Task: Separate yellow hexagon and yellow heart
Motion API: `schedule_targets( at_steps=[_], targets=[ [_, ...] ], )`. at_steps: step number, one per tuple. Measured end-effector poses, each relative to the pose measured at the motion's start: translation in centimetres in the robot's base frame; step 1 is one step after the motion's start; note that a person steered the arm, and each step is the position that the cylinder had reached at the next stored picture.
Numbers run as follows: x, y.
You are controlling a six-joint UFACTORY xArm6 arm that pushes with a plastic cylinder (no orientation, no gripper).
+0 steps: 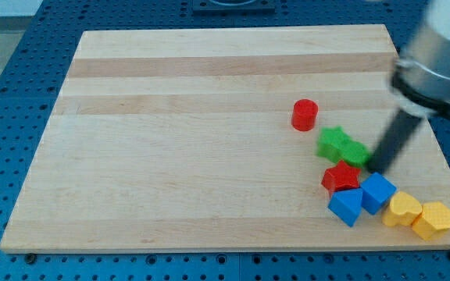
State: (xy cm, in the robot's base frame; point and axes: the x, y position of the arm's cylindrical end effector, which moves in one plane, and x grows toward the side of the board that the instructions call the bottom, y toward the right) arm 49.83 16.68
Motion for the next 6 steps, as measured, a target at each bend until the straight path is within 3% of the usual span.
schedule_targets(
  at_steps=[1,2,3,5,6],
  targets=[
    [-3.2,-5.4],
    [-3.2,-4.0],
    [-2.9,1.9],
    [1.7,17.6],
    [2.0,17.8]
  ],
)
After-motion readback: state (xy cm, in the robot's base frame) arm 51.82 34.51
